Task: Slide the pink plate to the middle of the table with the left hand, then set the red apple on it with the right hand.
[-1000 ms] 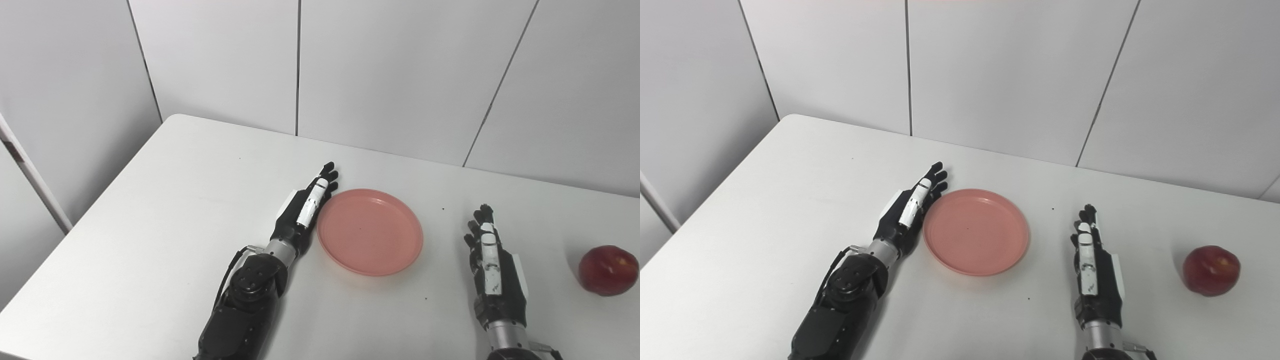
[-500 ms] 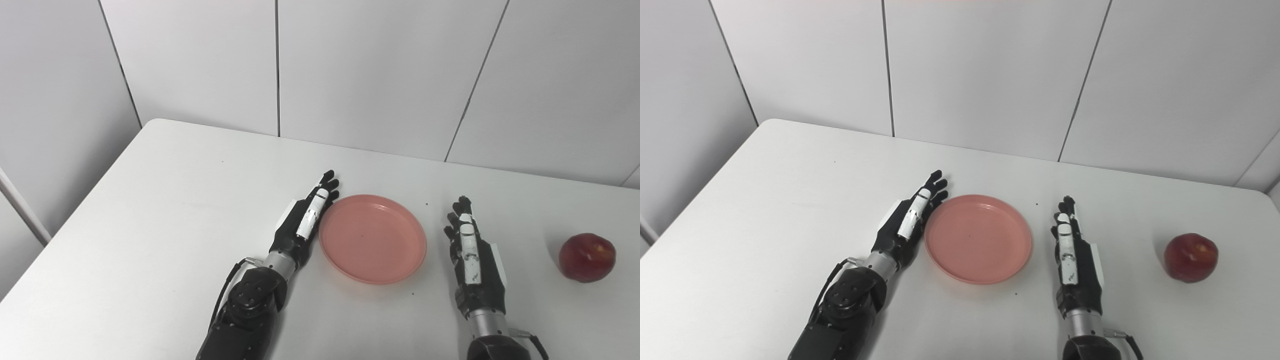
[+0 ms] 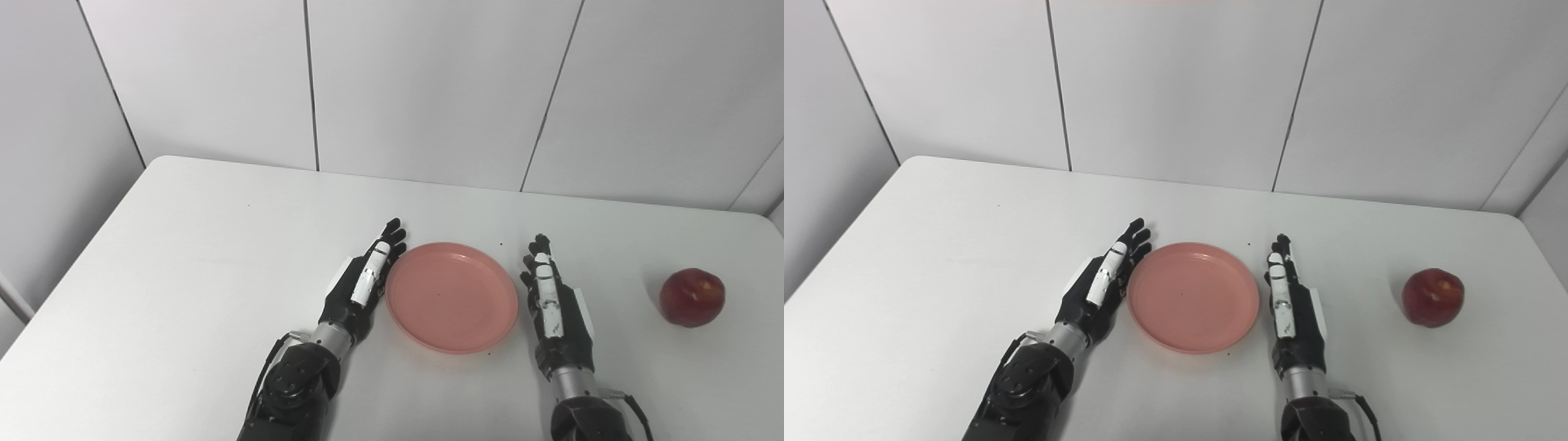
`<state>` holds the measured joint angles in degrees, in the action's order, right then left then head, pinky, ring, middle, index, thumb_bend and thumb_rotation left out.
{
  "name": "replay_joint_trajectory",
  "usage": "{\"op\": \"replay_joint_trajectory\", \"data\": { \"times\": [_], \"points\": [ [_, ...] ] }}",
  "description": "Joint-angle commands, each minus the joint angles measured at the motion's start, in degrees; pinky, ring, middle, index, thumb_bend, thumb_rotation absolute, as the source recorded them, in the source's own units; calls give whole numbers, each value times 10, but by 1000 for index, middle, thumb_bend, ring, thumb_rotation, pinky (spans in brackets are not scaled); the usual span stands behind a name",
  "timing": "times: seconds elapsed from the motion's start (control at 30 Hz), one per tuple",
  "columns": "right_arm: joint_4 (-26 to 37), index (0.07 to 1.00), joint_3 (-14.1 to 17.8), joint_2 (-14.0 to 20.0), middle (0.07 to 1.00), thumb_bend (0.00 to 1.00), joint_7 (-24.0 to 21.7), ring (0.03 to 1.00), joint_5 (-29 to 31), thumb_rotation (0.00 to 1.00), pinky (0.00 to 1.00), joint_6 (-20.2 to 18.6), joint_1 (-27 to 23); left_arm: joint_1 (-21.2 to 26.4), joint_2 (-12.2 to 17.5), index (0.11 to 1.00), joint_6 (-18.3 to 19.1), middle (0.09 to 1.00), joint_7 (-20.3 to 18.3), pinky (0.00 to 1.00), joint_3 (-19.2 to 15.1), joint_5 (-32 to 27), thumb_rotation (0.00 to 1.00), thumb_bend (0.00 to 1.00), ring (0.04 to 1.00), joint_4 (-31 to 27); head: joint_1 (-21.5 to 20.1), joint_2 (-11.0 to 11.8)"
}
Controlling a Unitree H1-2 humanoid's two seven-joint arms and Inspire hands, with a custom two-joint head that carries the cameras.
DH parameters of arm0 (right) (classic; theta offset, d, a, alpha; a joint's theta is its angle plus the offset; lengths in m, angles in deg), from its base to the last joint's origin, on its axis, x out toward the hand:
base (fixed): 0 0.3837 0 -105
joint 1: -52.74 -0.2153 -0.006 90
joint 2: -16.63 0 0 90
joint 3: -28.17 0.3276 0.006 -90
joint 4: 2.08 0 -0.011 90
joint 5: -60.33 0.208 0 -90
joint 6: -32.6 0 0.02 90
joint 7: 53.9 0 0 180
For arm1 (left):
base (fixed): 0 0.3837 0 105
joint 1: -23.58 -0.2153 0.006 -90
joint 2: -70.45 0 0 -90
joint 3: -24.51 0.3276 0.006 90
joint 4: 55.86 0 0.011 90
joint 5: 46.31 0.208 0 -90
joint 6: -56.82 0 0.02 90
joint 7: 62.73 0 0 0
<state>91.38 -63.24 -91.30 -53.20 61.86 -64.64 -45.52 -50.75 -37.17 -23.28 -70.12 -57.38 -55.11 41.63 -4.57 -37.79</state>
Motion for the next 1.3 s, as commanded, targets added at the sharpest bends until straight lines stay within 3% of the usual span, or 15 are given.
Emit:
{"op": "replay_joint_trajectory", "data": {
  "times": [0.0,0.3,0.53,0.87,1.03,1.13,1.27],
  "points": [
    [24,1000,1,-1,1000,204,0,1000,0,1000,1000,1,-18,-6,-12,989,8,993,-18,1000,12,-1,1000,403,986,9,-1,0],
    [17,1000,5,13,1000,221,-1,1000,-9,1000,1000,19,-26,-10,-19,973,6,981,-5,999,4,1,1000,388,978,10,-24,-2],
    [66,984,-4,33,983,301,21,987,-94,1000,962,-16,-35,-12,-19,970,-3,980,-3,992,-5,2,1000,382,977,15,-59,-1],
    [117,991,14,71,993,376,11,999,-127,1000,986,-76,-72,-8,-10,969,-15,982,-14,986,-24,-10,1000,386,981,32,-105,1],
    [139,969,10,95,976,482,13,959,-161,934,913,-104,-85,-9,-10,973,-15,983,-20,995,-32,-12,1000,377,981,35,-129,5],
    [155,956,8,107,964,607,15,958,-190,917,910,-120,-91,-10,-5,963,-24,977,-24,976,-35,-9,1000,384,973,38,-137,6],
    [178,951,4,125,956,630,15,943,-244,893,886,-133,-98,-12,-2,971,-30,984,-29,993,-40,-13,1000,381,980,38,-150,8]
  ]
}}
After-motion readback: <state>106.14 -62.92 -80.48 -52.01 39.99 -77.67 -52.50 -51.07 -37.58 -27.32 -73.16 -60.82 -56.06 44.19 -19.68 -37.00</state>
